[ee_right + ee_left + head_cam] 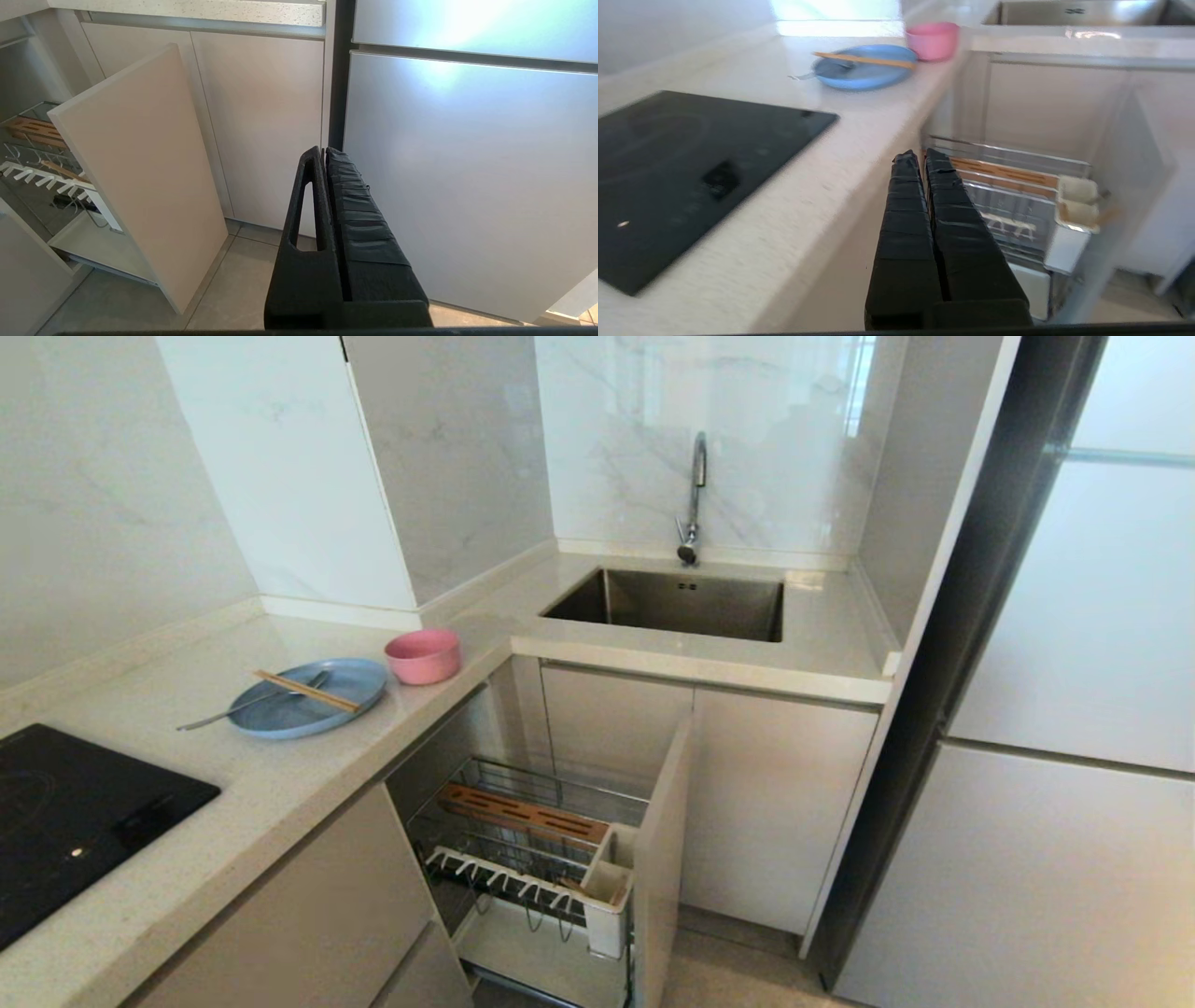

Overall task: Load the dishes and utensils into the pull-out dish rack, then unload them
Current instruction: Pick up the bowl and place it in the cupboard

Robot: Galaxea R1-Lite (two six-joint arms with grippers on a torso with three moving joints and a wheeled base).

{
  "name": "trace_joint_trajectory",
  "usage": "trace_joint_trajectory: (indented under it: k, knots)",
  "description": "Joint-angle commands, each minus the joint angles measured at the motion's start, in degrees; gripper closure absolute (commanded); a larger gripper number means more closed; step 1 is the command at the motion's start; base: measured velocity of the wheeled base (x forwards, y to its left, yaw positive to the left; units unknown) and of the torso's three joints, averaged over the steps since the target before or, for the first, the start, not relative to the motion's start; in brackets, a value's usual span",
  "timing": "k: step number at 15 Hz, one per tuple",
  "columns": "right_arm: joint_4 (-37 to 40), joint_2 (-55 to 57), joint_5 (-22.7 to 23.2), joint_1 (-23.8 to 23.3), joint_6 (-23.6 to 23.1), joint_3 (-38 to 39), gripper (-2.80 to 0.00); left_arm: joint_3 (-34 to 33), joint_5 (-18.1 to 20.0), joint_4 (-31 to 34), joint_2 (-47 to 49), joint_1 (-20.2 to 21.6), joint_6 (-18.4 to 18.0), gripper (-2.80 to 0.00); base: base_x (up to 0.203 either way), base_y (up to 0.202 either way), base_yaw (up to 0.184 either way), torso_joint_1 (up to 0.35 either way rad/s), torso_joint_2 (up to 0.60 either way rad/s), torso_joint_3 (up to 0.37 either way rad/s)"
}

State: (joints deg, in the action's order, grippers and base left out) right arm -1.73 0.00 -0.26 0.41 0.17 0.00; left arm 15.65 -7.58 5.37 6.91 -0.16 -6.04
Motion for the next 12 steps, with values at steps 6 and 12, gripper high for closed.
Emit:
trace_joint_trajectory:
  k: [6,12]
  knots:
    - [0.0,0.0,0.0,0.0,0.0,0.4,0.00,-7.4,2.6,1.3,-6.9,0.1,2.7,0.00,0.000,0.000,0.000,0.000,0.00,0.000]
    - [0.0,0.0,0.0,0.0,0.0,0.4,0.00,-12.6,2.8,-2.5,-6.9,0.1,2.5,0.00,0.000,0.000,0.000,0.000,0.00,0.000]
